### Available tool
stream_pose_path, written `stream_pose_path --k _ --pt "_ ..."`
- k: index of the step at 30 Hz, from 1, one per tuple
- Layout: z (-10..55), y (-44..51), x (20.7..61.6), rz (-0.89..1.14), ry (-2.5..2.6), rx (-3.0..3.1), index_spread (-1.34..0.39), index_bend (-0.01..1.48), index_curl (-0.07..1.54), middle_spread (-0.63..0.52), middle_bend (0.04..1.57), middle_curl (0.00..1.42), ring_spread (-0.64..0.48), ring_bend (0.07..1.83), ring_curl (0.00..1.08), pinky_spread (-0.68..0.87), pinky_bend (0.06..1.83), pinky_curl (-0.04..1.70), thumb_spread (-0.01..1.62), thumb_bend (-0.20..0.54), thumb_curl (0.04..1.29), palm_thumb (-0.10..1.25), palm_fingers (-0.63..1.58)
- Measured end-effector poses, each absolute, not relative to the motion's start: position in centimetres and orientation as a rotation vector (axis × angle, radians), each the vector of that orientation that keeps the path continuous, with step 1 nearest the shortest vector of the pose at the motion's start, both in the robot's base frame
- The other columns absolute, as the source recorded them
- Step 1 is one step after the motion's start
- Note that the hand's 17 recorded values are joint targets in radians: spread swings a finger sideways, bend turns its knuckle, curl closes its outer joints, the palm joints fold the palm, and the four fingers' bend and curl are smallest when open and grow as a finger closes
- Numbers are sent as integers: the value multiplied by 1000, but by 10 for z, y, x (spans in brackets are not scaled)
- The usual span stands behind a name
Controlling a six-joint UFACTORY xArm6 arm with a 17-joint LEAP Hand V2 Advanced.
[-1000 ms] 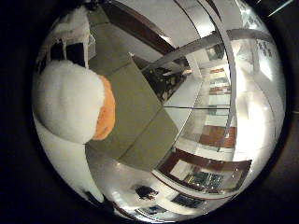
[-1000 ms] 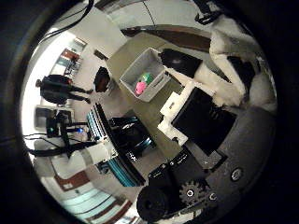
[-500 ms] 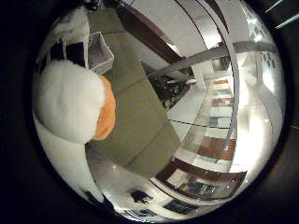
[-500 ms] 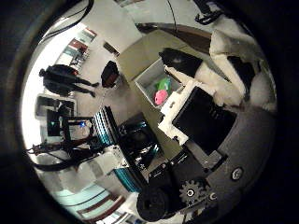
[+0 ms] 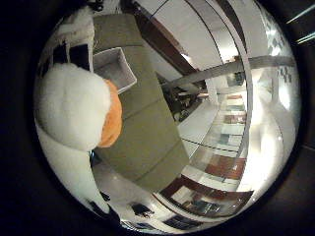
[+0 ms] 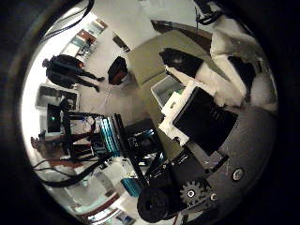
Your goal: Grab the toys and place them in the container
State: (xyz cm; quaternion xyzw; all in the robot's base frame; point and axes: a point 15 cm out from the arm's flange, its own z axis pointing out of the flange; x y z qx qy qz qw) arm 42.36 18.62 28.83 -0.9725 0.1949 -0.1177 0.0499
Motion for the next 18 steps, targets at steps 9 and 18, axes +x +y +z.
stream_pose_path --k 9,18 --pt "281 238 408 -323 518 -2971 -227 1170 809 -140 1333 769 -255 1267 895 -210 1295 1025 1038 -20 454 890 1113" --pt "268 270 406 -291 484 -2987 -227 1170 809 -141 1338 773 -254 1268 894 -210 1295 1026 1037 -20 457 889 1113"
